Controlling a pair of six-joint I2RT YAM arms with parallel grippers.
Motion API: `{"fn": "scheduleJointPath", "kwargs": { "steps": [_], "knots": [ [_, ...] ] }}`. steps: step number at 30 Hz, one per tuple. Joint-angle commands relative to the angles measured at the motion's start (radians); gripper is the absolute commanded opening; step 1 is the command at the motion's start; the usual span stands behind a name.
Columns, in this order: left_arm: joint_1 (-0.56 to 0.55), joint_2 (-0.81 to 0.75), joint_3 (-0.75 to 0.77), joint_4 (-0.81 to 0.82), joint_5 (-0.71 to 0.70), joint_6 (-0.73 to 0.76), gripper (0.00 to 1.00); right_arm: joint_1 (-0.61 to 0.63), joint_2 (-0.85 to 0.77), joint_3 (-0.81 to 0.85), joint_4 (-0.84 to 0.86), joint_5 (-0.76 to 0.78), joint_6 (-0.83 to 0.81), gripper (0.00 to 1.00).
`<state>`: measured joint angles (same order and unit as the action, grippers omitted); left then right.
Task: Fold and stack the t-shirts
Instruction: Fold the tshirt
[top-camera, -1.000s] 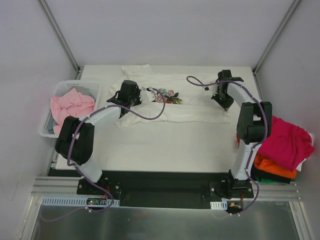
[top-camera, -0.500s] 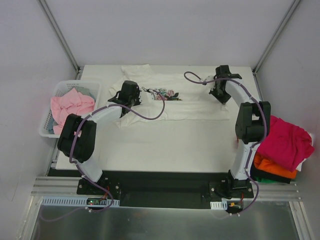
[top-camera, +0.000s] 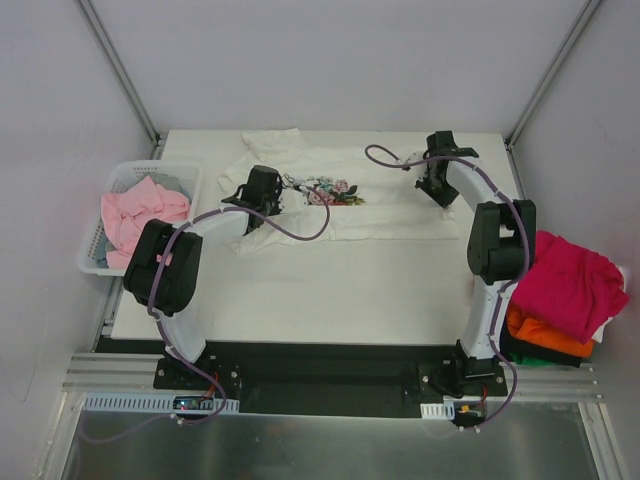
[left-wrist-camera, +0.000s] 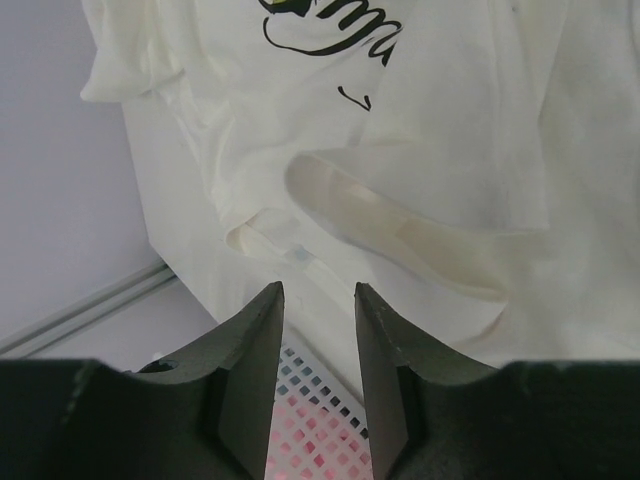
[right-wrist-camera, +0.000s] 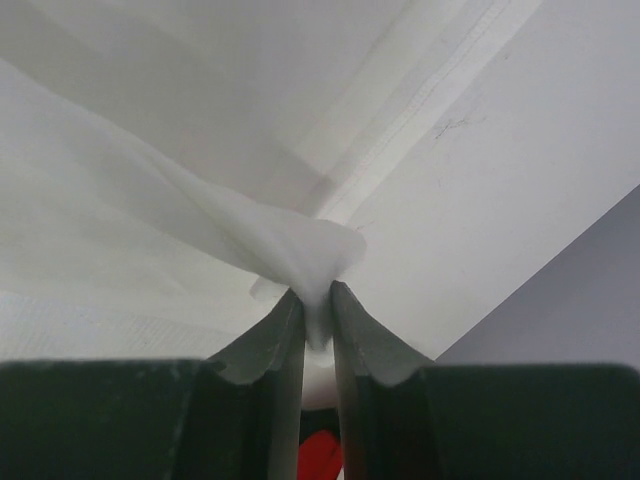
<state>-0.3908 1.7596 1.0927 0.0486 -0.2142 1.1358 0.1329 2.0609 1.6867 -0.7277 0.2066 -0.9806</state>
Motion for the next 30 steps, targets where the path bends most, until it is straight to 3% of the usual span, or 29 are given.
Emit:
{"fn": "scheduleJointPath", "kwargs": {
  "steps": [1, 5, 6, 7, 15, 23, 30],
  "knots": [
    [0.012, 0.003, 0.041, 0.02, -0.02, -0.008, 0.36, 0.002, -0.012, 0.001, 0.02, 0.02, 0.003, 0.32],
    [0.01, -0.025, 0.036, 0.02, -0.008, -0.024, 0.38, 0.005, -0.03, -0.03, 0.045, 0.019, 0.01, 0.62],
    [0.006, -0.031, 0.033, 0.02, -0.008, -0.028, 0.38, 0.007, -0.034, -0.044, 0.059, 0.022, 0.01, 0.82],
    [0.004, -0.046, 0.03, 0.02, -0.008, -0.03, 0.38, 0.008, -0.038, -0.048, 0.063, 0.03, 0.01, 0.89],
    [-0.049, -0.19, -0.042, 0.011, -0.019, -0.057, 0.41, 0.022, -0.079, -0.107, 0.089, 0.024, 0.016, 0.96],
    [-0.109, -0.223, -0.082, -0.006, 0.051, -0.116, 0.66, 0.027, -0.116, -0.177, 0.12, 0.025, 0.026, 0.98],
    [-0.096, -0.151, -0.06, -0.003, 0.098, -0.134, 0.76, 0.027, -0.171, -0.242, 0.163, 0.046, 0.014, 1.0]
  ]
}}
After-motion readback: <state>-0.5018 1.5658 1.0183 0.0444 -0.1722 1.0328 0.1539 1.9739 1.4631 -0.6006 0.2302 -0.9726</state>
